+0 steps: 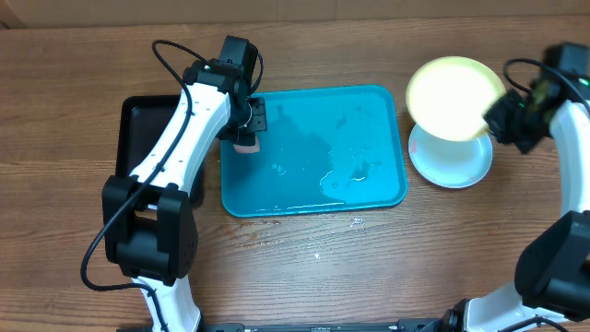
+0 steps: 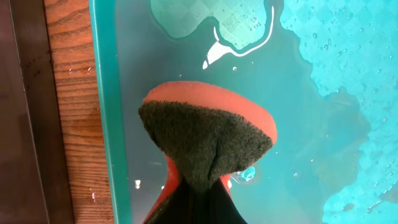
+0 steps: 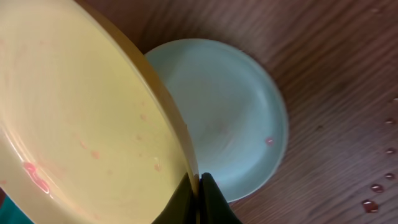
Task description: Clean dirty plates on tray and stack at the side
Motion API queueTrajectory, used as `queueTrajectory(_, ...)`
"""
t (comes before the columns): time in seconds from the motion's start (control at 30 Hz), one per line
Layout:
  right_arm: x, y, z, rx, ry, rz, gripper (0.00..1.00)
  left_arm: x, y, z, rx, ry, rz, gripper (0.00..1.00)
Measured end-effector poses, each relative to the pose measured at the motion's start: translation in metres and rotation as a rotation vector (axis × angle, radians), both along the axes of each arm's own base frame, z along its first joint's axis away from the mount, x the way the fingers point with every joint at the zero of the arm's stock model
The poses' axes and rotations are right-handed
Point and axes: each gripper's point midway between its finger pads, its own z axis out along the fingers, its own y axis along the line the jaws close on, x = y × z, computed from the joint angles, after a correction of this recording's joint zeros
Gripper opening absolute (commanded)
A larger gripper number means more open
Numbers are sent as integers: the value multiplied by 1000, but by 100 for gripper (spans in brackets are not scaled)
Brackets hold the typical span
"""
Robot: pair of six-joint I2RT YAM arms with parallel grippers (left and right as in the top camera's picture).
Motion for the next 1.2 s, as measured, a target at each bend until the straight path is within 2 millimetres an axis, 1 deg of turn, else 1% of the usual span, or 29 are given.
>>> queueTrajectory(0.07, -10, -11, -15, 2, 26, -40, 4, 0, 0, 0, 0, 0, 0, 4)
queueTrajectory(0.13, -17, -14, -31, 3, 45, -58, 4, 0, 0, 0, 0, -1, 0, 4)
queueTrajectory(0.2, -26, -12, -51, 7, 72, -61, 4, 1, 0, 0, -1, -3, 0, 4)
queueTrajectory(0.3, -33, -9, -71, 10, 85, -65, 4, 1, 0, 0, -1, -3, 0, 4)
queueTrajectory(0.4, -43, -9, -82, 4, 114, -89, 4, 1, 0, 0, -1, -3, 0, 4)
queueTrajectory(0.43, -46, -10, -85, 0, 125, -95, 9, 1, 0, 0, -1, -3, 0, 4)
queueTrajectory(0.53, -49, -11, -88, -9, 136, -116, 35, 1, 0, 0, -1, -3, 0, 4)
queueTrajectory(0.6, -48, -13, -88, -13, 134, -122, 48, 1, 0, 0, -2, -4, 0, 4)
queueTrajectory(0.63, -48, -13, -88, -13, 135, -124, 51, 1, 0, 0, -2, -5, 0, 4)
queueTrajectory(0.7, -49, -9, -88, 3, 135, -106, 54, 1, 0, 0, -2, -6, 0, 4)
queueTrajectory(0.77, -47, 0, -86, 48, 123, -64, 57, 0, 0, 0, 0, 1, 0, 4)
queueTrajectory(0.83, -45, 10, -81, 91, 113, -25, 61, -8, 3, -2, 8, 33, 1, 4)
queueTrajectory(0.9, -41, 17, -72, 113, 94, 11, 66, -16, 7, -3, 18, 71, 4, 4)
queueTrajectory(0.97, -35, 24, -56, 117, 61, 49, 75, -24, 14, -2, 26, 108, 13, 4)
queueTrajectory(1.0, -30, 29, -44, 113, 32, 76, 82, -26, 18, 0, 29, 122, 18, 4)
queueTrajectory(1.07, -19, 39, -19, 96, -36, 127, 89, -28, 30, 5, 33, 138, 31, 4)
queueTrajectory(1.13, -7, 55, 10, 72, -121, 195, 96, -26, 43, 10, 32, 139, 55, 4)
queueTrajectory(1.2, 0, 76, 34, 53, -192, 273, 97, -24, 60, 15, 32, 136, 78, 4)
